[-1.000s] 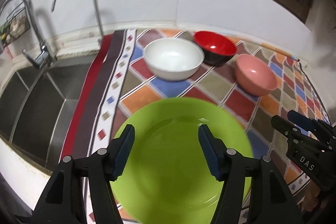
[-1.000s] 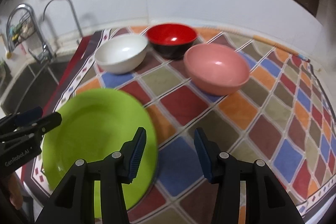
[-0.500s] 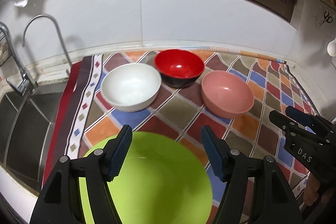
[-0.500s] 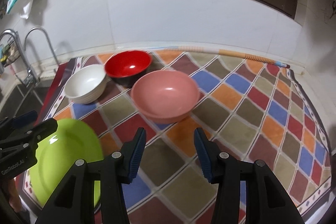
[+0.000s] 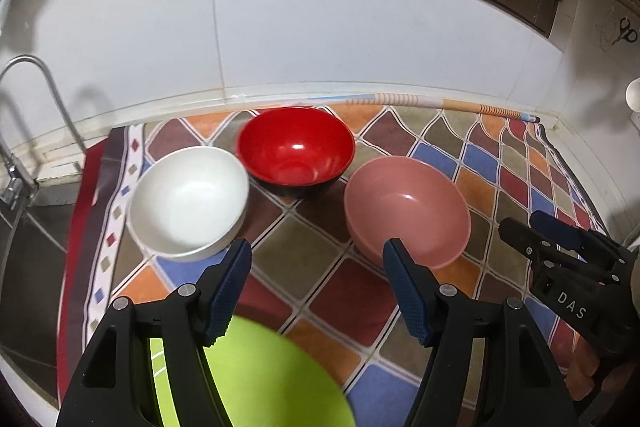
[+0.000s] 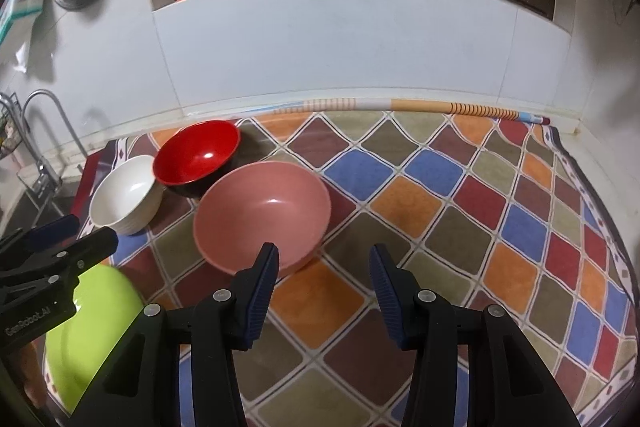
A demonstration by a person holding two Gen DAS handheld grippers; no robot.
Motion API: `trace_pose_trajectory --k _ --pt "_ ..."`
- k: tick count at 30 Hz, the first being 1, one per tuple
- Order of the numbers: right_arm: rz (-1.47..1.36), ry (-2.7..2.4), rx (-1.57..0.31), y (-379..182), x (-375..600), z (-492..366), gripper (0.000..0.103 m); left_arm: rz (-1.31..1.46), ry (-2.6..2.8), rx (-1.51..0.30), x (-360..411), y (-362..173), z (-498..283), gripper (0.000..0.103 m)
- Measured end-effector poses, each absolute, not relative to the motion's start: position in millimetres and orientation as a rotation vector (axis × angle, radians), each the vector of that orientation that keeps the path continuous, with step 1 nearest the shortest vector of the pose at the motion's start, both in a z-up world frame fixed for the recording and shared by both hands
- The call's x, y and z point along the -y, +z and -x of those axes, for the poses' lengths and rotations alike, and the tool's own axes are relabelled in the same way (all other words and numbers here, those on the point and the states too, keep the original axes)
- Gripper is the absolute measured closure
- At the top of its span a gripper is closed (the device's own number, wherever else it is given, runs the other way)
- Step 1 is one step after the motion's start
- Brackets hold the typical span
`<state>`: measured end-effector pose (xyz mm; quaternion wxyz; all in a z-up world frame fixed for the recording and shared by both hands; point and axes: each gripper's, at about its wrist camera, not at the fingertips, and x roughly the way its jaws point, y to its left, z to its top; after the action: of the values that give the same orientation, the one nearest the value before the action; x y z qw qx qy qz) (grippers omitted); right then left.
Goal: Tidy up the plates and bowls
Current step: 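Move both grippers to the rim of the pink bowl, then close both grippers on the pink bowl's rim and lift it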
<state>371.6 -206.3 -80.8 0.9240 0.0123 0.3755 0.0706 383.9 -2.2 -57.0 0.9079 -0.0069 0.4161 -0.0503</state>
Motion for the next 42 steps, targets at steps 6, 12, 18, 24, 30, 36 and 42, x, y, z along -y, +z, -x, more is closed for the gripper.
trace_pose_trajectory --k 6,12,18,24,30,36,42 --pt "-0.063 0.149 -0.807 -92.4 212.1 -396.7 0.055 0.027 -0.123 -0.907 10.6 -73.5 -409.9 0.042" --pt "-0.088 0.167 -0.847 -106.6 211.3 -416.7 0.055 0.043 -0.136 -0.947 14.4 -88.9 -431.7 0.049" --pt "-0.103 0.187 -0.883 -117.3 207.6 -430.8 0.06 0.038 -0.148 -0.981 21.8 -101.7 -448.2 0.053" --pt "-0.121 0.209 -0.909 -124.2 206.4 -442.0 0.067 0.032 -0.166 -1.015 27.9 -112.8 -460.6 0.064" --pt "-0.134 0.226 -0.927 -128.1 204.5 -449.3 0.074 0.027 -0.182 -1.046 33.4 -122.7 -466.8 0.076" --pt "-0.13 0.236 -0.944 -129.8 199.3 -451.5 0.085 0.002 -0.172 -1.048 40.7 -127.3 -469.0 0.083" --pt "-0.134 0.217 -0.952 -129.9 199.8 -451.1 0.088 0.009 -0.171 -1.038 38.9 -122.5 -463.5 0.085"
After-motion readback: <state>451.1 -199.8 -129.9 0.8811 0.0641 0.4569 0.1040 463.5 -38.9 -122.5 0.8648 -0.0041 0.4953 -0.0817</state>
